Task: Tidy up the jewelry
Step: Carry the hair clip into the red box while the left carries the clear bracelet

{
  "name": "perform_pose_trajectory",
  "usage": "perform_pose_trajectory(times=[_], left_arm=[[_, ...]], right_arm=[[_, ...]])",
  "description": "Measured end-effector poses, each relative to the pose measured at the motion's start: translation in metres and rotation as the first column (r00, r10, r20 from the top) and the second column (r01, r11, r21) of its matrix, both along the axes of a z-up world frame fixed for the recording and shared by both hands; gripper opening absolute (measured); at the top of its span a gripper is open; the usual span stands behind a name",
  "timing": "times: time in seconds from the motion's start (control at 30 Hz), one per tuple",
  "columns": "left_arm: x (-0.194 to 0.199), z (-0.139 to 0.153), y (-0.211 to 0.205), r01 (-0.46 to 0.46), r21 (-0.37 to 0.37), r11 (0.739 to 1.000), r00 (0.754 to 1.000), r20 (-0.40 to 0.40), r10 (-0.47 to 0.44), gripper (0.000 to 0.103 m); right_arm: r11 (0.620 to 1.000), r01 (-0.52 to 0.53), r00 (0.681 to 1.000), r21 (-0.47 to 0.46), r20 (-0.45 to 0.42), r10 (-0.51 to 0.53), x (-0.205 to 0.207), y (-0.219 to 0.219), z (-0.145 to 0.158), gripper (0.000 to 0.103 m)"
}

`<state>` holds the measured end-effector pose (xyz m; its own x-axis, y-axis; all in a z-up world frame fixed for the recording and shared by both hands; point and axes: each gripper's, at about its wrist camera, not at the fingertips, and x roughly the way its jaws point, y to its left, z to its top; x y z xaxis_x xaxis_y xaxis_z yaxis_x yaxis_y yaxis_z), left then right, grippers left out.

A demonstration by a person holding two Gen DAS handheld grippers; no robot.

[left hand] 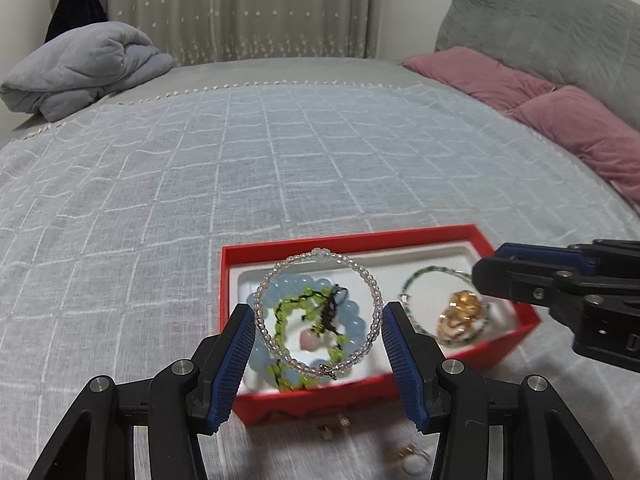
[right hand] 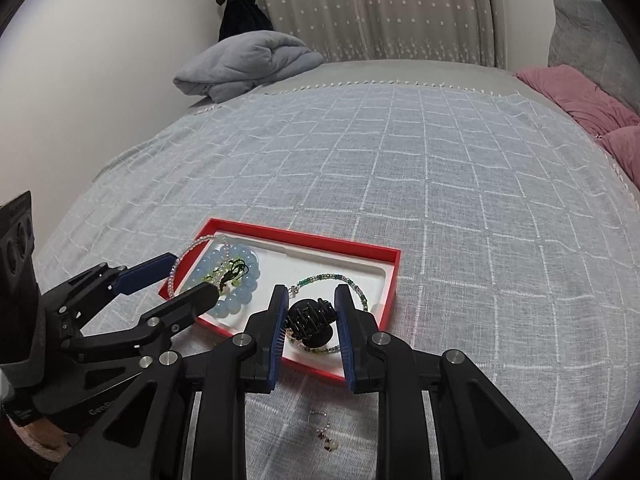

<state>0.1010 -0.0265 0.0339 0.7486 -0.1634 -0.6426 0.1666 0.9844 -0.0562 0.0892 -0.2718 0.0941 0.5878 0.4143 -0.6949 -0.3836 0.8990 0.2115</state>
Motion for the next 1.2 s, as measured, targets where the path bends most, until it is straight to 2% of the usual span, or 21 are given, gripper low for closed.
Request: perform_pose_trajectory(times=[0.13,0.27,0.47,1.07,1.13,1.2], left_arm=[[0.01,-0.008,0.004,-0.016,-0.001,1.0,1.0,-0.016,0.016,0.055],[0.015,-0.011,0.009,-0.01,-0.035,0.999,1.0,-0.025,0.009,0.057],[0.014,-0.011,0.009,0.0,-0.041,0.999,1.0,-0.015,-0.001,0.059],[-0.015,0.005,0.012,-0.002,-0.026,1.0,1.0,-0.003,0.002,0.064],[-0.019,0.006,0.014,-0.001,-0.027,1.0,1.0,-0.004,0.001,0.065],[-0.021,0.007,0.016,-0.001,-0.028,1.0,1.0,-0.005,0.001,0.069]], right_arm=[[1.0,0.004,1.0,-0.026,-0.007,-0.004,0.007,0.004,-0.007,0.025],[0.999,0.015,1.0,-0.041,-0.018,-0.016,0.013,0.005,-0.014,0.025],[0.999,0.02,1.0,-0.033,-0.023,-0.021,0.02,0.004,-0.02,0.025],[0.999,0.0,1.0,-0.033,-0.027,-0.001,0.019,0.003,-0.018,0.026],[0.999,0.002,0.999,-0.032,-0.032,-0.003,0.018,0.002,-0.015,0.029],[1.0,0.003,0.999,-0.022,-0.033,-0.004,0.016,0.0,-0.012,0.04]])
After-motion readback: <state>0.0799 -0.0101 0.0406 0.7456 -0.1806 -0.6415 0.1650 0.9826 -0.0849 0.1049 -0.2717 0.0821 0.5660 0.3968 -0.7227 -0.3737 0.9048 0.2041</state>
